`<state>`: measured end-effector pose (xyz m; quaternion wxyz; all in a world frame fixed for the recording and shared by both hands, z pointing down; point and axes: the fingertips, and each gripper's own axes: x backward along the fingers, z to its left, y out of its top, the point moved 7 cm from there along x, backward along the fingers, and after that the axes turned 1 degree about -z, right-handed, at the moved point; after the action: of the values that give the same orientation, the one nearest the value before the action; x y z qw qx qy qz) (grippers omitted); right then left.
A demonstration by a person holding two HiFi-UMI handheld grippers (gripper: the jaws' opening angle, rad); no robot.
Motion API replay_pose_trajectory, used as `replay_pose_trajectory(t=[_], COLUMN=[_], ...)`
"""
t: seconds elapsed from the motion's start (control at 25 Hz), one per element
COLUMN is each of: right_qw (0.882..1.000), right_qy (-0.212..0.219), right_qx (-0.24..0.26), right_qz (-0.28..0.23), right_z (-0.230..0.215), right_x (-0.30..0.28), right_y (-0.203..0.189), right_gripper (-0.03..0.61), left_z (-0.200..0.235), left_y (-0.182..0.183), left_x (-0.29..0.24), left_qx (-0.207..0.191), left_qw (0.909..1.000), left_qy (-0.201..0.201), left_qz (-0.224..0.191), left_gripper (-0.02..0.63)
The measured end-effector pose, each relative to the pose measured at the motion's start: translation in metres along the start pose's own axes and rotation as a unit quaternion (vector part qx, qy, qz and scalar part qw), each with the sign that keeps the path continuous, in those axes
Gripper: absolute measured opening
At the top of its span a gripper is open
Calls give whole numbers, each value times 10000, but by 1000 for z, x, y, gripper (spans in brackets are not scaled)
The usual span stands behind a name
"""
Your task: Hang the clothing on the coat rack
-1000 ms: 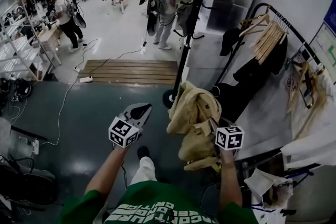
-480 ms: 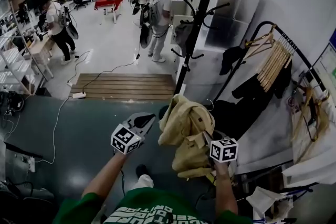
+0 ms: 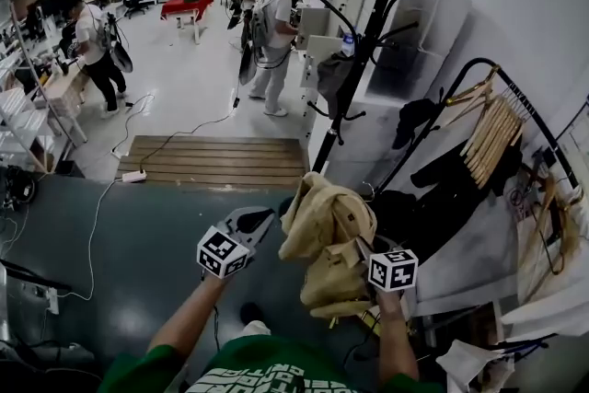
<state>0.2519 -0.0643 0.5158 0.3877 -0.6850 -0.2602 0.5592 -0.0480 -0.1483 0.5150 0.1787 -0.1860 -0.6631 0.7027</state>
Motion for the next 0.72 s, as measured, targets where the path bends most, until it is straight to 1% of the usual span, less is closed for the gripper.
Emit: replay_pose_trajectory(t=[0.12,0.44,0.72], right_qw=[10000,10000,9999], right_qy=[-37,-47,-36], right_qx=[49,48,6], right_qz=[31,-25,-161], right_z=[5,18,25], right_x=[-11,-36,-47], right_y=[11,30,45], right_gripper=[84,84,84], left_z=[16,54,66], left_y=[0,4,7], left_x=[2,7,2], left_qx=[80,87,70], left_qw=[9999,9998,9998], left_qy=[42,60,-10], left_qz=[-76,-155,-183], left_gripper=[3,3,3])
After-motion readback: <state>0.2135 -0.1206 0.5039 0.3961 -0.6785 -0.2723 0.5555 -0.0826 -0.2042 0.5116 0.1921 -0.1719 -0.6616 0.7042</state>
